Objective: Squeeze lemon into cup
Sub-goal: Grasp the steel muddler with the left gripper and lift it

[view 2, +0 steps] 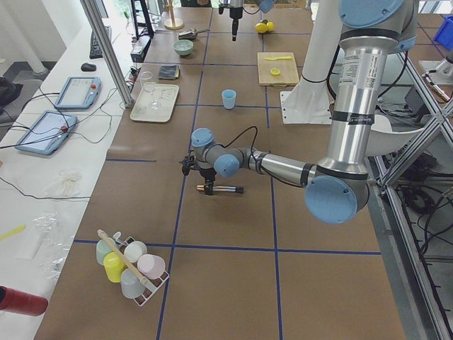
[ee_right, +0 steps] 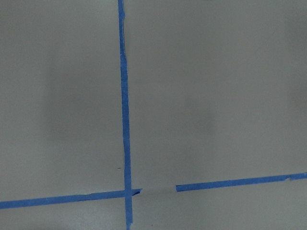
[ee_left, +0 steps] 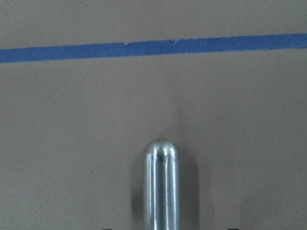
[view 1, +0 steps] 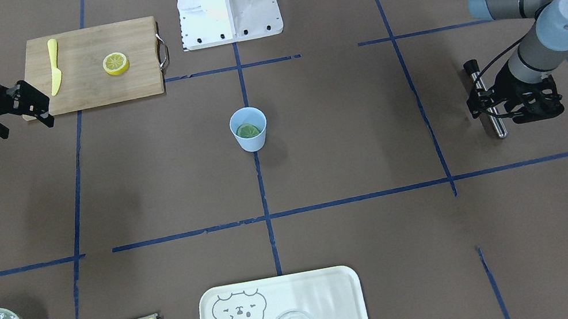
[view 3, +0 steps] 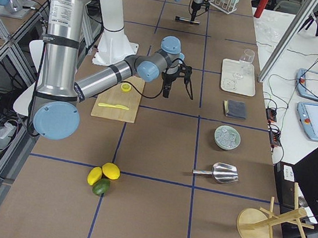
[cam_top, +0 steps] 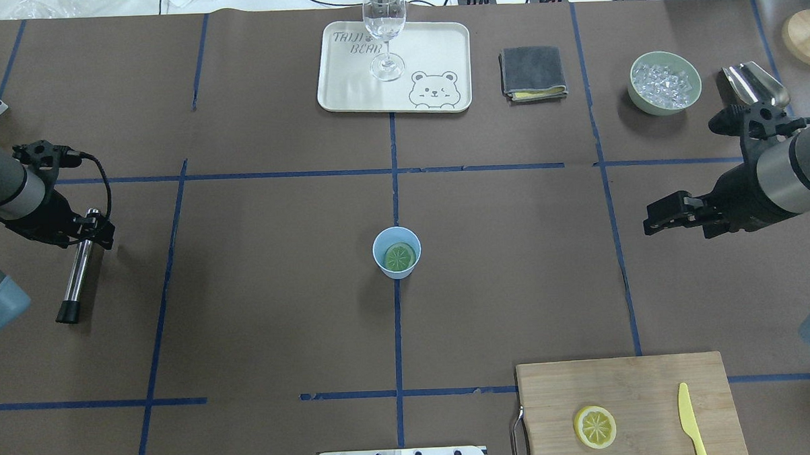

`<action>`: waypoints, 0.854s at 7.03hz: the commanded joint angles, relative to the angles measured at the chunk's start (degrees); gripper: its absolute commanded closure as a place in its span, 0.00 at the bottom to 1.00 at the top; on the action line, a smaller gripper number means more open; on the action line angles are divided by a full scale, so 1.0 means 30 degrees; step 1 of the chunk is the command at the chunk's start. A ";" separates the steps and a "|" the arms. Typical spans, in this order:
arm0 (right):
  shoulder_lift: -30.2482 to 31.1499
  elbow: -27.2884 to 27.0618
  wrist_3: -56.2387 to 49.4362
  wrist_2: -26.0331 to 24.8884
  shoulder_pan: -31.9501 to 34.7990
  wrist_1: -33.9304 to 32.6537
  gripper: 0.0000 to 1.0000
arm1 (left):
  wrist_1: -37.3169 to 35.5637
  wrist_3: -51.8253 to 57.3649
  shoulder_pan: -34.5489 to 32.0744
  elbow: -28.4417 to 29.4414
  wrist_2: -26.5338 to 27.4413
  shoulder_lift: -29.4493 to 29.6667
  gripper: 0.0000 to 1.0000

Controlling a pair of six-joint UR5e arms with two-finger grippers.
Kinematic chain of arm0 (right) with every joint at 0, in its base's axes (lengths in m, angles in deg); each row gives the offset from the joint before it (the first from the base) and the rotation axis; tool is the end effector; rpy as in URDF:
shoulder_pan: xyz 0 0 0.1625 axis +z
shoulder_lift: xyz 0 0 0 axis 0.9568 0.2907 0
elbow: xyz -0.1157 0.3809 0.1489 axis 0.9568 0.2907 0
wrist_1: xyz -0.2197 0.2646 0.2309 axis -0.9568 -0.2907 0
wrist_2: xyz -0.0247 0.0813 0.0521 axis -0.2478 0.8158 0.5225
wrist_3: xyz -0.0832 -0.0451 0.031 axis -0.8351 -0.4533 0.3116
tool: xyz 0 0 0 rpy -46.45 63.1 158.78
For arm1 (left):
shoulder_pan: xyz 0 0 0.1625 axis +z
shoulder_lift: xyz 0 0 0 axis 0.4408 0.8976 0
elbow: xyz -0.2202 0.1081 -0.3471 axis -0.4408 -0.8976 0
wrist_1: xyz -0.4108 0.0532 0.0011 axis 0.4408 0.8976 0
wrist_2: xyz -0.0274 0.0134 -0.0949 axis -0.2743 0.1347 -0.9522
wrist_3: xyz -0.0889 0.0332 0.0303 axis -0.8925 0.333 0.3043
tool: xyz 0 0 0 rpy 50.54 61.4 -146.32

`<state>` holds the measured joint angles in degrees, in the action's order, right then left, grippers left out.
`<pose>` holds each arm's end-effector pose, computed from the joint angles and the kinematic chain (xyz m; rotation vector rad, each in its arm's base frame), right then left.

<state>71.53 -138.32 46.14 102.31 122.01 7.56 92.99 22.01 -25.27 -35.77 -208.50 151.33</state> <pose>-0.2380 -0.3915 0.3798 0.0336 -0.9149 0.0753 0.2911 -0.4899 0.5616 -0.0242 0.7471 0.0634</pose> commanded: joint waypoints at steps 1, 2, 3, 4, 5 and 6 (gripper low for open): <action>-0.0033 -0.0009 0.0032 0.0000 -0.0015 0.0000 0.00 | 0.0039 0.0030 0.0061 0.0197 0.0000 -0.0025 0.27; -0.0033 -0.0038 0.0033 0.0000 -0.0015 0.0000 0.00 | 0.0010 0.0350 0.0061 0.0228 0.0000 -0.0054 0.38; -0.0033 -0.0038 0.0033 0.0000 -0.0015 0.0000 0.00 | -0.0048 0.0846 0.0061 0.0228 0.0000 -0.0083 0.80; -0.0004 -0.0067 0.0091 0.0000 -0.0015 0.0000 0.00 | -0.0049 0.1083 0.0061 0.0170 -0.0029 -0.0055 1.00; -0.0004 -0.0096 0.0091 0.0000 -0.0015 0.0000 0.00 | -0.0078 0.1230 0.0032 -0.0179 -0.0030 -0.0054 1.00; -0.0004 -0.0067 0.0091 0.0000 -0.0015 0.0000 0.00 | -0.0049 0.1232 0.0032 -0.0849 -0.0088 -0.0054 1.00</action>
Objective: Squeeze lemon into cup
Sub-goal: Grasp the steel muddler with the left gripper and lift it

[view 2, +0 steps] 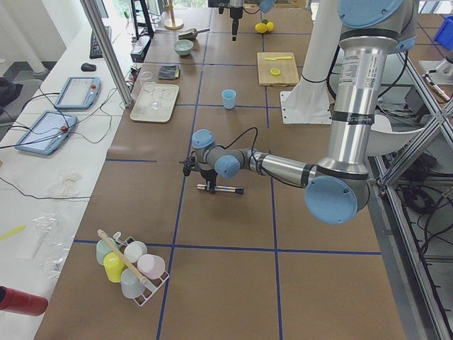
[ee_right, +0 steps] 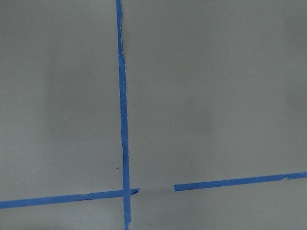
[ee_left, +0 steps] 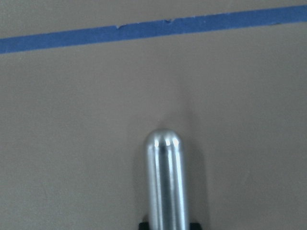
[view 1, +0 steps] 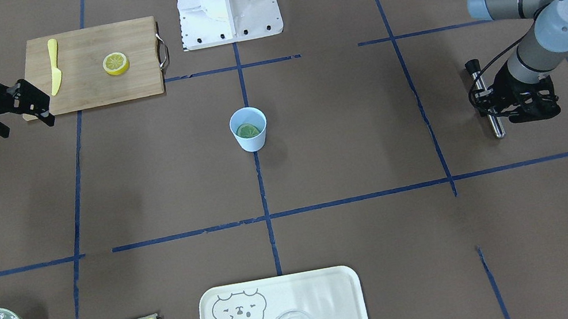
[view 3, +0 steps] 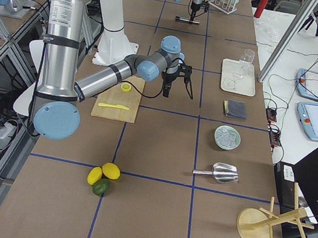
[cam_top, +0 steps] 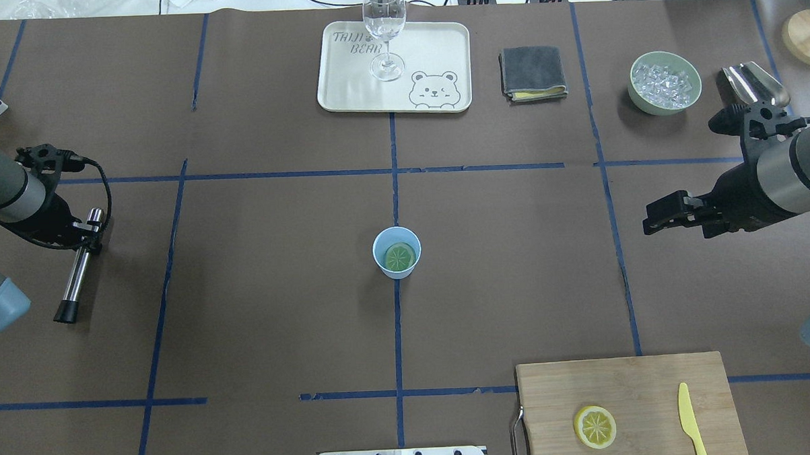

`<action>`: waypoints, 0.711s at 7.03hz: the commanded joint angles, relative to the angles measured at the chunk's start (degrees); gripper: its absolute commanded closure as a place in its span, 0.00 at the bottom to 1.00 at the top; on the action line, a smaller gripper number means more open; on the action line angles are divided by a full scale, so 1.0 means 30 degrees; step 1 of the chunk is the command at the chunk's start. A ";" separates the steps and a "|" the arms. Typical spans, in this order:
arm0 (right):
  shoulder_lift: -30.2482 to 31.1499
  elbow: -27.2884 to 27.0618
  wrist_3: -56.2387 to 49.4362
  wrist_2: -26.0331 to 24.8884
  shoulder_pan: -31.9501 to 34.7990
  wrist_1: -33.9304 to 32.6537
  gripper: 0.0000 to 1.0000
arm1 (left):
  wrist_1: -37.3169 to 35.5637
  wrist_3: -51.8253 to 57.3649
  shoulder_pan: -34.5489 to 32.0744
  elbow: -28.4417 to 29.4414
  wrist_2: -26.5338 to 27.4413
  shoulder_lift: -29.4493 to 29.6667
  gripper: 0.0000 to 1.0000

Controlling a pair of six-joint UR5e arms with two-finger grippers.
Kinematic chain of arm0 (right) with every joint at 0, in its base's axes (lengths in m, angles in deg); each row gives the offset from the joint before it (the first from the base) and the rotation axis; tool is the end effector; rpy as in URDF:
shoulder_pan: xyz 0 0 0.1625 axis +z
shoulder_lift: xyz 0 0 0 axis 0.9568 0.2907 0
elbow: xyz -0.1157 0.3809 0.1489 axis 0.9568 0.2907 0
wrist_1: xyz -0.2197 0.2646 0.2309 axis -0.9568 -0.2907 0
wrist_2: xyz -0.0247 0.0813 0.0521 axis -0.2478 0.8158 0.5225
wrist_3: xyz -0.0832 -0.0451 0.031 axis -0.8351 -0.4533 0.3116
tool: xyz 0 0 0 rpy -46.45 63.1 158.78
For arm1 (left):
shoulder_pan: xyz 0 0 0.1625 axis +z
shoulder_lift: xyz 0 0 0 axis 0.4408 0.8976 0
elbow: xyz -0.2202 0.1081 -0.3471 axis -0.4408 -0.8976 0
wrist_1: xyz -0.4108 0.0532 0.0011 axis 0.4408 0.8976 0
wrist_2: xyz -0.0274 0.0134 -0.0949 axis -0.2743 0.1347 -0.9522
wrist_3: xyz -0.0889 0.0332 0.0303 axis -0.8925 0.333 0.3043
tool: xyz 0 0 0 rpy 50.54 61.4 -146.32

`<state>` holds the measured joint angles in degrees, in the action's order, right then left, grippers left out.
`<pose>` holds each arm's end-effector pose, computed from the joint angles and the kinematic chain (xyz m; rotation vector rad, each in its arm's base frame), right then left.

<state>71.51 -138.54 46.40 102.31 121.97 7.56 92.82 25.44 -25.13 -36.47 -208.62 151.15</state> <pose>-0.2378 -0.3908 0.3779 0.0340 -0.9178 0.0775 0.2914 -0.4877 0.5573 0.0006 0.7529 0.1251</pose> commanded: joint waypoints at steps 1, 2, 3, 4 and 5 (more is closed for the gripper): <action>0.0003 -0.0021 0.0036 0.0000 0.0029 0.0000 0.00 | 0.0097 0.0265 -0.0043 -0.1086 -0.0105 -0.0024 1.00; 0.0032 -0.0138 0.0007 0.0029 0.0058 0.0000 0.00 | -0.0018 0.0527 -0.0102 -0.2802 -0.0134 -0.0053 1.00; 0.0061 -0.0371 0.0007 0.0058 0.0087 0.0000 0.00 | 0.0183 0.0617 -0.0102 -0.4240 0.0010 0.0034 1.00; 0.0265 -0.0402 0.0007 0.0030 0.0088 0.0000 0.00 | 0.0214 0.1111 0.0014 -0.5995 0.0012 0.0180 1.00; 0.0325 -0.0403 -0.0022 0.0029 0.0088 0.0000 0.00 | 0.0157 0.2305 0.0131 -0.6853 0.0041 0.1225 1.00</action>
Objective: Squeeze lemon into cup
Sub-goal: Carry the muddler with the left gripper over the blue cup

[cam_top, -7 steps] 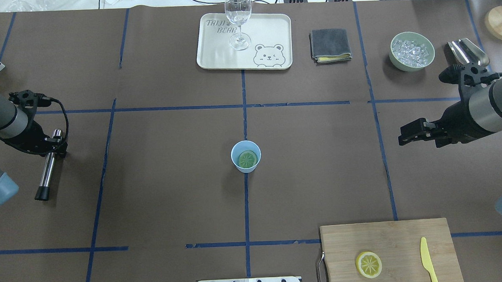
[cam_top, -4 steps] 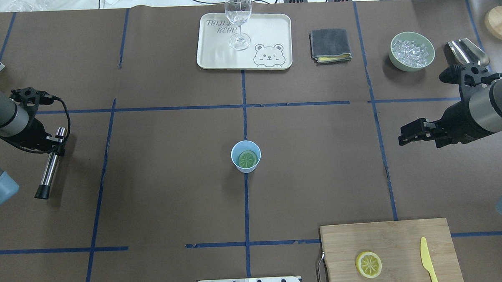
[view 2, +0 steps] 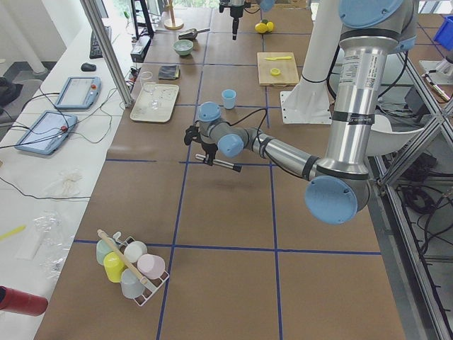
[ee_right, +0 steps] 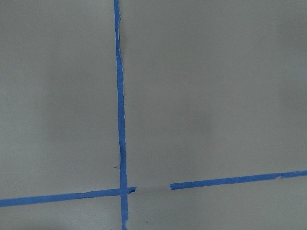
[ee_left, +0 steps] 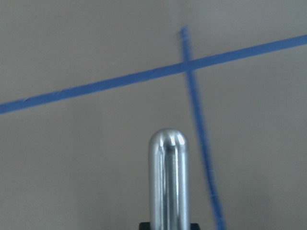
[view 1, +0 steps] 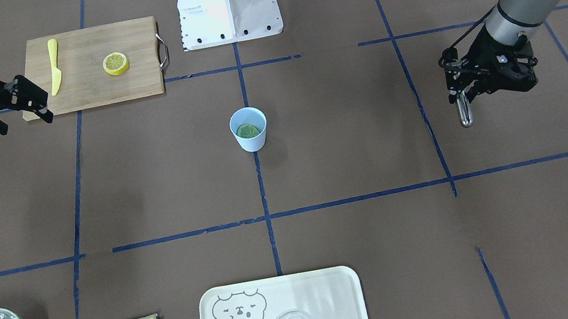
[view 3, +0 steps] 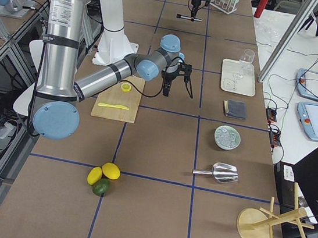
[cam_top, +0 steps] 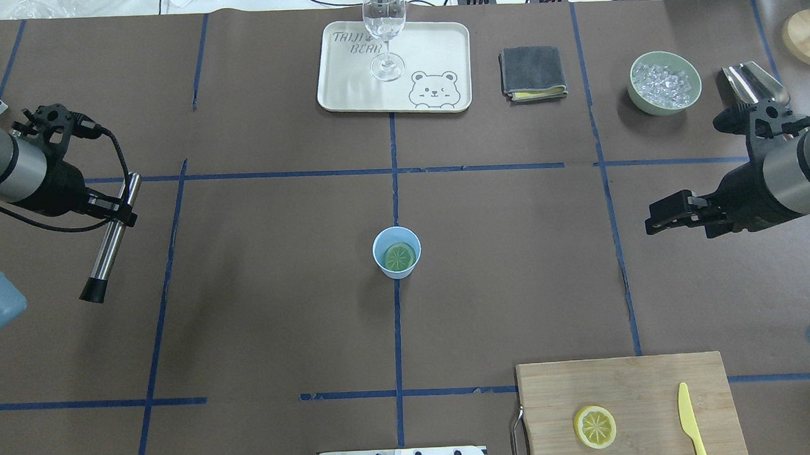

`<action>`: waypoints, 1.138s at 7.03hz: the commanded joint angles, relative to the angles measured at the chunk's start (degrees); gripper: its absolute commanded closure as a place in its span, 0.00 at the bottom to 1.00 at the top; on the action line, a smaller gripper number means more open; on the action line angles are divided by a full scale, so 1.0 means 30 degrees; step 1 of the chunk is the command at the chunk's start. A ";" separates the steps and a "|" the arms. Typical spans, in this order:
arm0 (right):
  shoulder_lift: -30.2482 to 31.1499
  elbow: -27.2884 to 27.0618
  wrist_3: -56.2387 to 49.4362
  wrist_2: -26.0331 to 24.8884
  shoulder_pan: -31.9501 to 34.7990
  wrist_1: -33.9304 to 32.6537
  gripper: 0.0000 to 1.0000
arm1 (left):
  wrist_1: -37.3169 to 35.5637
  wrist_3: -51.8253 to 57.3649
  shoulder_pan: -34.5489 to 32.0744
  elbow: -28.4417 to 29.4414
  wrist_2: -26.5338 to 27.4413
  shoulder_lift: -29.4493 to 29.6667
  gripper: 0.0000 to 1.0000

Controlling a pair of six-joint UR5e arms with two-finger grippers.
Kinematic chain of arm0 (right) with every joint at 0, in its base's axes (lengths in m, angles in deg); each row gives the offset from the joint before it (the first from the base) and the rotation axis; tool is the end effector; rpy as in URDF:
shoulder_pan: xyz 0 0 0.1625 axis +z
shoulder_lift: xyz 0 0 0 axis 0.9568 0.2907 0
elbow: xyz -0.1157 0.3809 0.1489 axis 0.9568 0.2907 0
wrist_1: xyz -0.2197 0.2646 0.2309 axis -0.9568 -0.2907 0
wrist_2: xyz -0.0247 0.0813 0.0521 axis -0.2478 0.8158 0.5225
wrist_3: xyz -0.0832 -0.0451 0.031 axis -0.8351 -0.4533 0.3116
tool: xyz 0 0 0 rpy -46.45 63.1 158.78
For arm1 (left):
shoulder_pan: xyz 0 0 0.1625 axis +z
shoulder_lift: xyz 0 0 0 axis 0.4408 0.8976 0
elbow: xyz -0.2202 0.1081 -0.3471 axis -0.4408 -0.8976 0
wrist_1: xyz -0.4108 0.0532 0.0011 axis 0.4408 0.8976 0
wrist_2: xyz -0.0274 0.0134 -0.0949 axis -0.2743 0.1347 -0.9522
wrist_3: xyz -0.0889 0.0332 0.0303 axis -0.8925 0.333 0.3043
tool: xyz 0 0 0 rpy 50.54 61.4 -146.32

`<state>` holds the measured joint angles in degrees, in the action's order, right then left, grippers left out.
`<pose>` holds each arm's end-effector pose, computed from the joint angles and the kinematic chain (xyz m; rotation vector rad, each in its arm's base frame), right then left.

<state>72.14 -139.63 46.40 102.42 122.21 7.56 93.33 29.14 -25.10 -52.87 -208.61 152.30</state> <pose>-0.2320 -0.3868 0.3739 0.0399 -0.9243 0.0780 0.2767 -0.4689 0.4010 0.2801 0.9230 0.2792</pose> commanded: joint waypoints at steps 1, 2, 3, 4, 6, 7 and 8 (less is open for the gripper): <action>0.0116 -0.0126 -0.0023 -0.0007 0.0037 0.0000 0.00 | -0.0190 0.1458 0.0267 -0.1597 0.0007 0.2071 1.00; 0.0261 -0.0185 -0.0023 -0.0007 0.0037 0.0000 0.00 | -0.0134 0.1462 0.0414 -0.2266 0.0558 0.3069 1.00; 0.0262 -0.0156 -0.0023 -0.0007 0.0037 0.0000 0.00 | 0.0041 0.1462 0.1227 -0.2563 0.2072 0.4471 1.00; 0.0262 -0.0127 0.0006 -0.0007 0.0008 0.0000 0.00 | 0.0072 0.1433 0.2048 -0.2537 0.3073 0.5820 1.00; 0.0262 0.0018 0.0093 -0.0123 -0.0021 0.0000 0.00 | 0.6472 0.1316 0.2173 -0.2099 0.5085 0.6129 1.00; 0.0233 -0.0009 0.0094 -0.0124 -0.0021 0.0000 0.00 | 0.8721 0.1315 0.2898 -0.1836 0.8121 0.5691 1.00; 0.0233 -0.0039 0.0094 -0.0124 0.0008 0.0000 0.00 | 0.9904 0.1199 0.4559 -0.1253 1.0500 0.5774 1.00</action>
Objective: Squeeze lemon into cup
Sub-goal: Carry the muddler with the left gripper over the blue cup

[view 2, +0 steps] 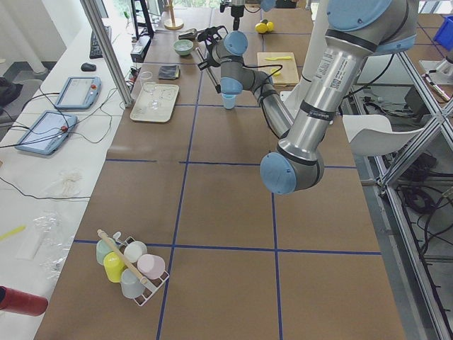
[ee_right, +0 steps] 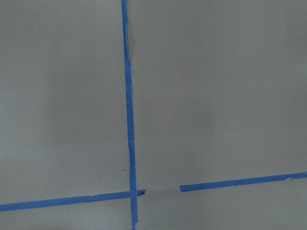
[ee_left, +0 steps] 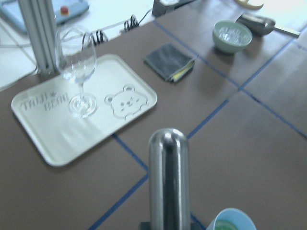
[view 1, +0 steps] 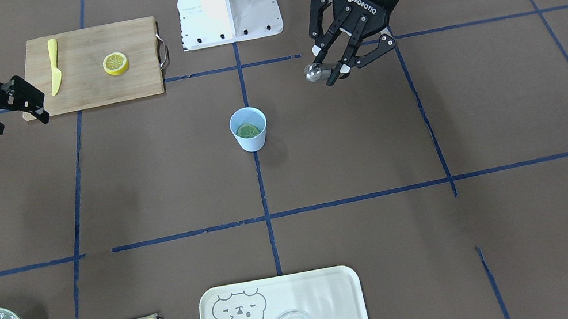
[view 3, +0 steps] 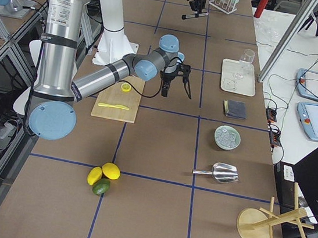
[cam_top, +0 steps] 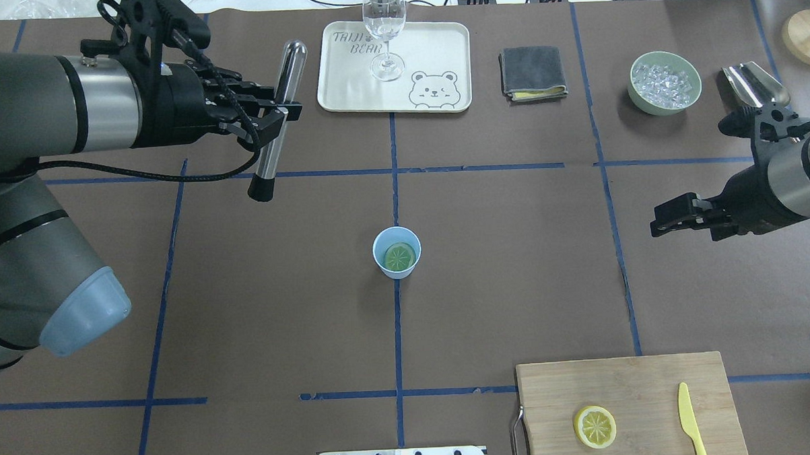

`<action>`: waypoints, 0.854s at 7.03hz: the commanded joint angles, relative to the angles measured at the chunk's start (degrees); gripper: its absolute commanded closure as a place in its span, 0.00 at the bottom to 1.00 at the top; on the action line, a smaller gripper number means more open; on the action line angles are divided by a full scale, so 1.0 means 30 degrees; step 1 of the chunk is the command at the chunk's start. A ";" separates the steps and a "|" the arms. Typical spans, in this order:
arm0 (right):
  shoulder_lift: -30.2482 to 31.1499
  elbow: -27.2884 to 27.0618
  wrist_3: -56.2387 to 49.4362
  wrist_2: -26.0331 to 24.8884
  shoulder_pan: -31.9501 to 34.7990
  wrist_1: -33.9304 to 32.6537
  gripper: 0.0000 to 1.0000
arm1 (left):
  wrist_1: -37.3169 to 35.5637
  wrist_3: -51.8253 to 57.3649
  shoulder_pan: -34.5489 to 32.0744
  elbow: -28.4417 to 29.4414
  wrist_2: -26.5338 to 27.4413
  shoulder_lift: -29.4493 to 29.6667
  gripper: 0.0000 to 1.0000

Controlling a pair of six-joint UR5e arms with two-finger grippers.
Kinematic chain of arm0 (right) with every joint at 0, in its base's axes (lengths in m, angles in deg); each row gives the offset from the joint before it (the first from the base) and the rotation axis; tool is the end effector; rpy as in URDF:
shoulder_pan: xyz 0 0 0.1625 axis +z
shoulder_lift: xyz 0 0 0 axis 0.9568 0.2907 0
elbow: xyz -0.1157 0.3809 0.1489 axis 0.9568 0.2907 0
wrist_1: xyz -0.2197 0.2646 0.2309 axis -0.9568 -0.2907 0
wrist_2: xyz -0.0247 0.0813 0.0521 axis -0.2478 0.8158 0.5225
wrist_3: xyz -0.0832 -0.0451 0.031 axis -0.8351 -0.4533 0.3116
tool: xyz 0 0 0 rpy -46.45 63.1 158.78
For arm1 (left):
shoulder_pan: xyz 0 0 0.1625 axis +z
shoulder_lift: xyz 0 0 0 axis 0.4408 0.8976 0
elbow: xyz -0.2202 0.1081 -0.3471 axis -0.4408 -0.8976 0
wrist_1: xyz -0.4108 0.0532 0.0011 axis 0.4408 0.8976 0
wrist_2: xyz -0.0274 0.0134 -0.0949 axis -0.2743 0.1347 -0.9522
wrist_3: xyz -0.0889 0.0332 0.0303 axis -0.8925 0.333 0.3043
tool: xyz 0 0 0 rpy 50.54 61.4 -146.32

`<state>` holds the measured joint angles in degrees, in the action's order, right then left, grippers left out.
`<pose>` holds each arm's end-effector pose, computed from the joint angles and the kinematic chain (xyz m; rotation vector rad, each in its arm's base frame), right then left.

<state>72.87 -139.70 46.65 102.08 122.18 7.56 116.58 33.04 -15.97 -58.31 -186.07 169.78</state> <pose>-0.2300 -0.3850 0.3792 0.0344 -0.9133 0.0877 0.3200 -0.4426 0.1512 1.1364 1.1622 0.3701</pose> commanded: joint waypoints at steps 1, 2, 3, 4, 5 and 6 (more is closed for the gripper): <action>-0.0040 -0.0015 0.0040 -0.0011 0.0018 0.0000 0.00 | 0.2776 -0.0012 0.3070 0.0999 0.6055 0.0093 1.00; -0.0012 -0.0015 0.0011 -0.0011 0.0163 0.0000 0.00 | 0.3015 -0.0012 0.5318 0.1700 1.0118 0.0674 1.00; 0.0018 0.0014 -0.0018 0.0047 0.0455 0.0000 0.00 | 0.3481 0.0046 0.7313 0.2780 1.2768 0.1695 1.00; 0.0279 0.0014 -0.0134 0.0047 0.0718 0.0000 0.00 | 0.4240 0.0047 0.7884 0.3777 1.3752 0.2199 1.00; 0.0398 0.0014 -0.0135 0.0047 0.0750 0.0000 0.00 | 0.4711 0.0076 0.8064 0.4135 1.3820 0.2320 1.00; 0.0399 0.0043 -0.0135 0.0047 0.0750 0.0000 0.00 | 0.4745 0.0163 0.8124 0.4719 1.3879 0.2727 1.00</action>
<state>73.86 -139.64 46.29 102.22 124.28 7.56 129.99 33.30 7.63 -46.24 -145.37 176.66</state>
